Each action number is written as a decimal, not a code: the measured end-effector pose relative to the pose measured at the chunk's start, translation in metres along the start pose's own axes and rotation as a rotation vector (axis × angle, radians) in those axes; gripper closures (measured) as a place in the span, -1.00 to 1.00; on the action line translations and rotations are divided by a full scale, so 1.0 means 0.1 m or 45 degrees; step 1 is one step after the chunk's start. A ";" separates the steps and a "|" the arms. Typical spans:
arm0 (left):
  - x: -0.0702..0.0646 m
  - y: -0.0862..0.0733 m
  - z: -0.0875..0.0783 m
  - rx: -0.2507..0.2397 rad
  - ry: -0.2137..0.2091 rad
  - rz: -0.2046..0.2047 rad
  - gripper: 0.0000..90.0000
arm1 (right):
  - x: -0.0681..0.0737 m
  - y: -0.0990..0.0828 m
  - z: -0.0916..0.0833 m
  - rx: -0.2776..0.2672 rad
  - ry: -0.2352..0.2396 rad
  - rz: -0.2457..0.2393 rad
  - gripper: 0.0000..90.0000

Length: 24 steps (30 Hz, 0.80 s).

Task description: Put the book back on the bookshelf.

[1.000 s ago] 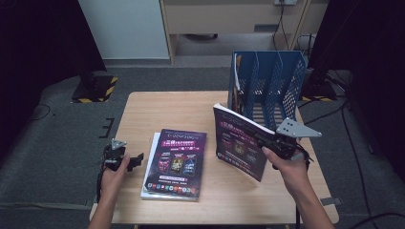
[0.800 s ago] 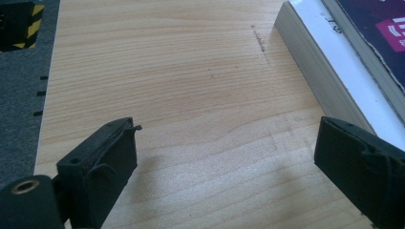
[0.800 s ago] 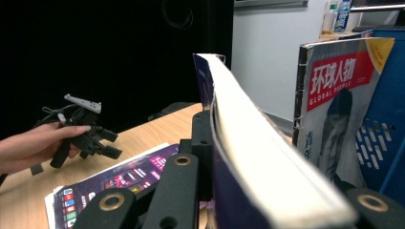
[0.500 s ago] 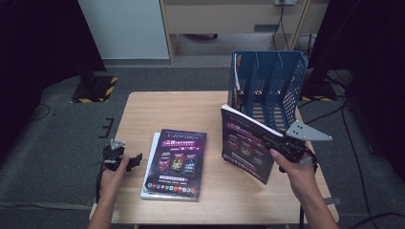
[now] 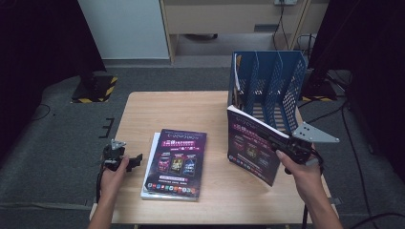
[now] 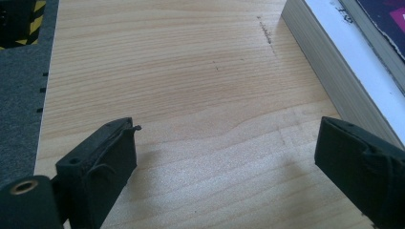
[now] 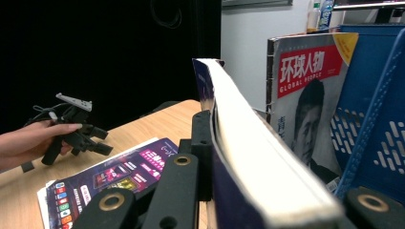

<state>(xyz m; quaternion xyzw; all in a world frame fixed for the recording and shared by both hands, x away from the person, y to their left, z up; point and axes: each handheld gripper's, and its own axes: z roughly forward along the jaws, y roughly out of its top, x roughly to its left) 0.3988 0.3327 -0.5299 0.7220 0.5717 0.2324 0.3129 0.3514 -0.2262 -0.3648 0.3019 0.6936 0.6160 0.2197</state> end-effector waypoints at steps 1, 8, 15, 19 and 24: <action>0.00 0.00 0.00 0.000 0.000 0.000 -0.86 | -0.01 0.00 -0.01 -0.002 -0.002 0.003 0.82; 0.00 0.00 0.01 0.004 0.001 0.000 -0.86 | -0.04 0.02 -0.10 -0.012 -0.016 0.008 0.82; 0.00 -0.01 0.01 0.007 0.004 0.002 -0.86 | -0.06 0.07 -0.21 -0.030 -0.018 0.016 0.82; 0.00 -0.01 0.01 0.007 0.003 0.003 -0.86 | -0.05 0.13 -0.25 -0.034 -0.013 0.016 0.82; 0.00 -0.01 0.01 0.008 0.003 0.003 -0.86 | -0.04 0.23 -0.28 -0.044 -0.005 0.012 0.82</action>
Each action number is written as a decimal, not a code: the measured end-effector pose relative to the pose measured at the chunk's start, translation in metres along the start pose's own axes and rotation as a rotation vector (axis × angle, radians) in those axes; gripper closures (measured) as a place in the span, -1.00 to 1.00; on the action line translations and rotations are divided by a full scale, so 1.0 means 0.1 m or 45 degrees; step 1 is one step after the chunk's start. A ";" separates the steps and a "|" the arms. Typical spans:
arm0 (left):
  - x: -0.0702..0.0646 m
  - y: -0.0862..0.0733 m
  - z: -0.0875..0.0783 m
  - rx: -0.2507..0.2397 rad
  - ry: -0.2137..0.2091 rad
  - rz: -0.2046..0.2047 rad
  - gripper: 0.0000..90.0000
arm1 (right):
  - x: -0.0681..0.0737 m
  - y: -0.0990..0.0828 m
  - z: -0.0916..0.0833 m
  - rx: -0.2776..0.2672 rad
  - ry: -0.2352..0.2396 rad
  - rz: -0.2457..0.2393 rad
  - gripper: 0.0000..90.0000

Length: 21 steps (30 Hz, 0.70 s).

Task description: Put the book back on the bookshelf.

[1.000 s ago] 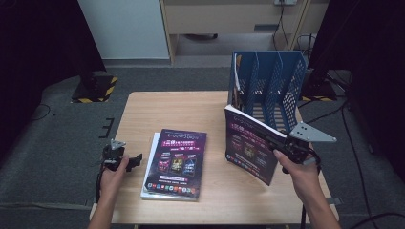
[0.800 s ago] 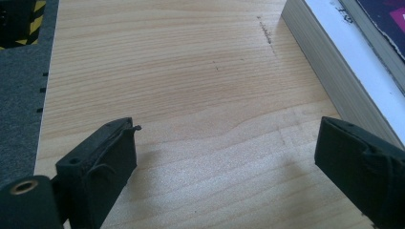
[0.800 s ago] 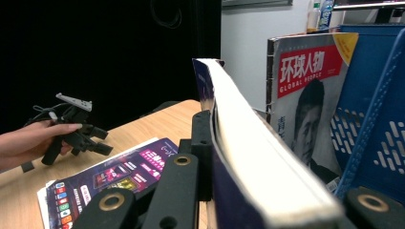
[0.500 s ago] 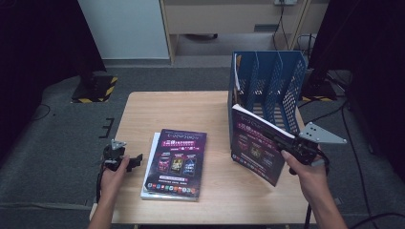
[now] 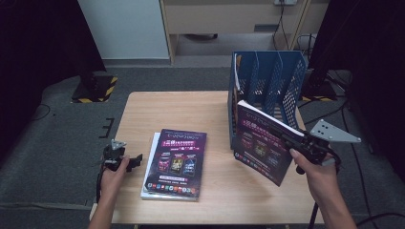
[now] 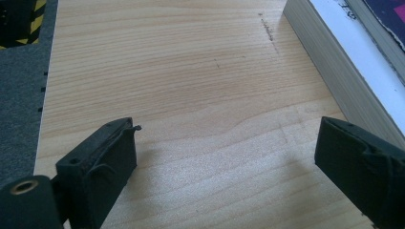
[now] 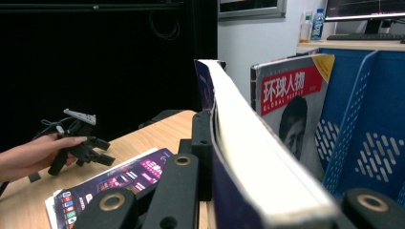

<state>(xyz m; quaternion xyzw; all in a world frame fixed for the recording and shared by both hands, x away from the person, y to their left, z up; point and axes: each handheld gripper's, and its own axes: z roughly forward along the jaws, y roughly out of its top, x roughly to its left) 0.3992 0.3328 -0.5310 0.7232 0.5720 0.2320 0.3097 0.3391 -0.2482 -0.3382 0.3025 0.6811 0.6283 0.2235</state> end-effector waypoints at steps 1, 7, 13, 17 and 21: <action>0.00 0.00 0.00 0.001 0.000 0.000 -0.86 | 0.00 0.02 0.00 -0.001 0.003 0.001 0.82; -0.01 0.00 0.01 0.011 -0.005 0.005 -0.86 | 0.00 0.17 0.03 0.001 0.004 0.005 0.82; -0.02 -0.01 0.02 0.024 -0.005 0.012 -0.86 | -0.03 0.30 0.08 -0.013 0.007 0.029 0.82; -0.03 -0.01 0.03 0.031 -0.001 0.021 -0.87 | -0.06 0.37 0.10 -0.024 -0.003 0.043 0.82; -0.04 -0.01 0.03 0.039 0.006 0.045 -0.89 | -0.09 0.44 0.14 -0.008 -0.019 0.057 0.82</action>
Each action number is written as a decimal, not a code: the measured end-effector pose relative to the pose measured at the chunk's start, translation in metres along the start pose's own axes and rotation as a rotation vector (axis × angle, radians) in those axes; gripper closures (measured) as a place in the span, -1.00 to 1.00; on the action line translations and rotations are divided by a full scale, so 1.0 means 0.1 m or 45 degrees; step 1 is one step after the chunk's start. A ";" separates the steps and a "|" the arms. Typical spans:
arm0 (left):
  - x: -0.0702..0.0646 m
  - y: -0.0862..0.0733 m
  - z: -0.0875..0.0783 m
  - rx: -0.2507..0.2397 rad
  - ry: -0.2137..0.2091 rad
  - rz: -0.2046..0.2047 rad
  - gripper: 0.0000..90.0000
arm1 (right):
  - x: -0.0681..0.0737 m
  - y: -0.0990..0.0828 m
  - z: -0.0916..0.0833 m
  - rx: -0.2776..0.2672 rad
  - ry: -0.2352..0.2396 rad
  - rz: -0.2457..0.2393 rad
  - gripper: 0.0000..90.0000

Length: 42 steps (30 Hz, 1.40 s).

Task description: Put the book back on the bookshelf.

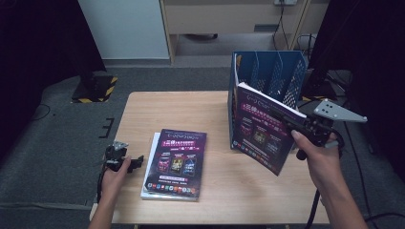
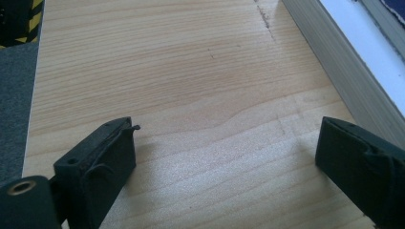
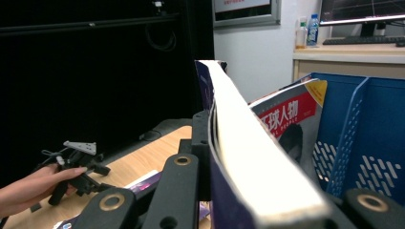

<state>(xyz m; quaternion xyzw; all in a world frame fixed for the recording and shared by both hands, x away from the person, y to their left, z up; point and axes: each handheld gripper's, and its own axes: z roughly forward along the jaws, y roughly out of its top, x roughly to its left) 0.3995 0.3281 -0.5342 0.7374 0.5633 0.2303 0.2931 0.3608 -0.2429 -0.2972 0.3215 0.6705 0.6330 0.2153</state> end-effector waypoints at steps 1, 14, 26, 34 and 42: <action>0.00 0.00 0.00 -0.001 0.000 0.000 -0.89 | -0.01 0.01 0.01 0.004 -0.004 -0.001 0.82; -0.02 -0.02 0.01 -0.024 -0.004 0.000 -0.94 | -0.14 0.20 0.10 0.003 -0.081 0.016 0.82; -0.02 -0.02 0.02 -0.021 -0.004 0.003 -0.95 | -0.22 0.36 0.12 0.010 -0.169 0.010 0.82; -0.02 -0.02 0.02 -0.022 -0.004 0.002 -0.95 | -0.29 0.41 0.19 0.033 -0.251 -0.015 0.82; -0.02 -0.02 0.02 -0.020 -0.006 0.005 -0.96 | -0.36 0.44 0.26 0.054 -0.314 -0.030 0.82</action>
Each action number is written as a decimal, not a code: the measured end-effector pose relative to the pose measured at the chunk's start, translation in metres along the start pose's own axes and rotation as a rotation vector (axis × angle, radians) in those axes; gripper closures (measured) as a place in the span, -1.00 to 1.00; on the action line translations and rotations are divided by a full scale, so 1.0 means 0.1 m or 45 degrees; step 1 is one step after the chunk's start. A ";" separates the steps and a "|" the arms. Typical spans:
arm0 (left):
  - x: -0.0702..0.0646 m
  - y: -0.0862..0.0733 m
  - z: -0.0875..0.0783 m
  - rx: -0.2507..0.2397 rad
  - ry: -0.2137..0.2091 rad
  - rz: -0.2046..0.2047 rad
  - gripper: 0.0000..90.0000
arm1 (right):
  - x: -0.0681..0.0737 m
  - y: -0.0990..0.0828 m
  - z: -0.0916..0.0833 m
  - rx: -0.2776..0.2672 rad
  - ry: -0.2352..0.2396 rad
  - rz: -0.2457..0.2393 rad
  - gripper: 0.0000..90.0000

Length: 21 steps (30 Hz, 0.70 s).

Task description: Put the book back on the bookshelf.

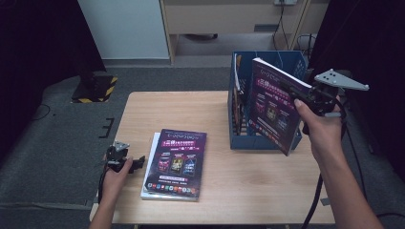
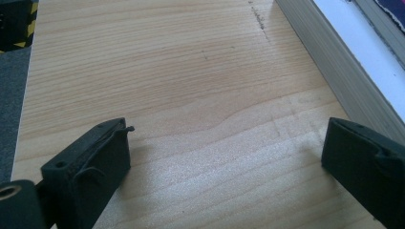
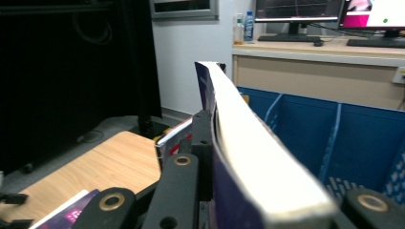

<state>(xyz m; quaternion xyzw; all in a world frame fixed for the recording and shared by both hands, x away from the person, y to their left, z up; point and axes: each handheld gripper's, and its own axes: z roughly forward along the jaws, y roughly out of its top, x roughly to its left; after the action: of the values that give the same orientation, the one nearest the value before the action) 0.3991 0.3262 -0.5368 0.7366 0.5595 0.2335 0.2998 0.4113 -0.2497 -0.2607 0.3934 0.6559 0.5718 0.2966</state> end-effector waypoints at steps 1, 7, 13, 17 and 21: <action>0.00 0.00 0.00 -0.001 0.000 -0.002 -0.96 | 0.00 0.00 0.01 0.004 -0.008 -0.004 0.82; 0.00 0.00 0.00 -0.001 0.000 -0.002 -0.97 | -0.04 0.02 0.06 0.016 -0.037 -0.011 0.82; 0.00 0.00 0.00 -0.001 -0.001 -0.002 -0.97 | -0.09 0.02 0.13 0.021 -0.075 0.002 0.82; 0.00 0.00 0.01 0.000 -0.001 -0.001 -0.98 | -0.13 0.03 0.20 0.035 -0.115 -0.007 0.82; 0.00 0.00 0.01 0.001 -0.002 -0.001 -0.98 | -0.17 0.06 0.26 0.039 -0.151 -0.010 0.82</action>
<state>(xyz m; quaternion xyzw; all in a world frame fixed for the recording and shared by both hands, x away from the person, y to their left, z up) 0.3998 0.3261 -0.5370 0.7367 0.5596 0.2328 0.2999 0.4431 -0.2509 -0.2599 0.4283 0.6474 0.5364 0.3312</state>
